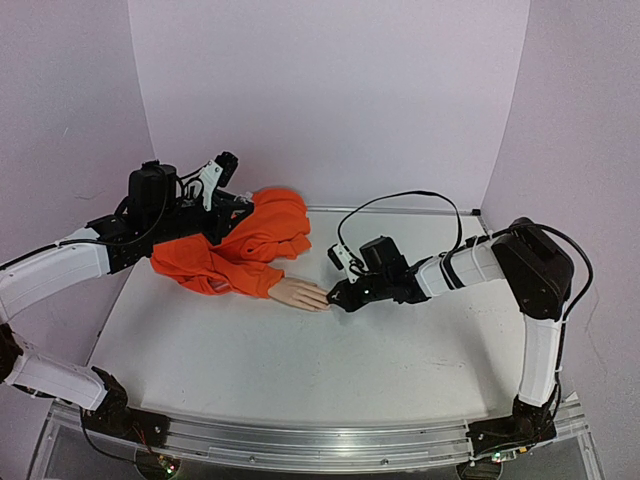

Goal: Paint the nails

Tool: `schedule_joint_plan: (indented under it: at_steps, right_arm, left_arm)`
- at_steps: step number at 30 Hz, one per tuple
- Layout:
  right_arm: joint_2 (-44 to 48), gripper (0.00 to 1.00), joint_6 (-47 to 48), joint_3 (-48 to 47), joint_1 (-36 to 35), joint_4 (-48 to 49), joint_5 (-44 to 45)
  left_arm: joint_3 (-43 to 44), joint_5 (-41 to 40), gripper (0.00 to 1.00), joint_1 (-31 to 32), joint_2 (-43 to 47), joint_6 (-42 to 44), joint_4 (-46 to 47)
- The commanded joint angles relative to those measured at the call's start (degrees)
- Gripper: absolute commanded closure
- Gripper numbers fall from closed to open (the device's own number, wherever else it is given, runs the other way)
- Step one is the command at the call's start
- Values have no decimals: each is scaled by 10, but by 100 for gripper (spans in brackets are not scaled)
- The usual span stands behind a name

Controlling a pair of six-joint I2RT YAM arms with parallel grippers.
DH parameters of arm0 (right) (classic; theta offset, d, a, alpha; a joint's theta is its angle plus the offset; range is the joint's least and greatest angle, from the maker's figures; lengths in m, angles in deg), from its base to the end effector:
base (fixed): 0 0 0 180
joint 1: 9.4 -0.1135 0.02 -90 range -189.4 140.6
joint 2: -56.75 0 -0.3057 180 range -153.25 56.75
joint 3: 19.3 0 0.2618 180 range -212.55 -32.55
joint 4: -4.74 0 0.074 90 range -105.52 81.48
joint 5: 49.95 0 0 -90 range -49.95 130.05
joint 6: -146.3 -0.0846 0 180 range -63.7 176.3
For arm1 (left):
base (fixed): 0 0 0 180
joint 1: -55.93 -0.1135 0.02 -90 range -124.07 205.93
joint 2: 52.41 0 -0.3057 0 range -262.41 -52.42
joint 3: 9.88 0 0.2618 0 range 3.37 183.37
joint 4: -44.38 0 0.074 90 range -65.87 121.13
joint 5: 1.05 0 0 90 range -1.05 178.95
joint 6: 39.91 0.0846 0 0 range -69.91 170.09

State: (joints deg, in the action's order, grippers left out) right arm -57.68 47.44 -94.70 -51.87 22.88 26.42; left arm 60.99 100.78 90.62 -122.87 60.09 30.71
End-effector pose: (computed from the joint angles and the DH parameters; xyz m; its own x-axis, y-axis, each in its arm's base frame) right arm 0.3522 0.3494 0.1713 -0.3860 -0.1504 -0.9102 -0.7683 0.5985 0.2269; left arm 0.2633 -0.2033 0.3675 -0.0605 0.2486 -0.9667 0.7429 0.6580 0.1227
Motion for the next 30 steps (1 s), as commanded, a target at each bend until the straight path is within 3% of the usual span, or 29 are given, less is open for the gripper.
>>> schedule_joint_plan:
  at_steps: [1, 30]
  right_arm:
    - [-2, 100, -4, -7, -3, -5, 15]
    - [17, 100, 6, 12, -3, -18, 35]
  left_arm:
    - [5, 5, 100, -1, 17, -6, 35]
    - [5, 5, 100, -1, 16, -6, 35]
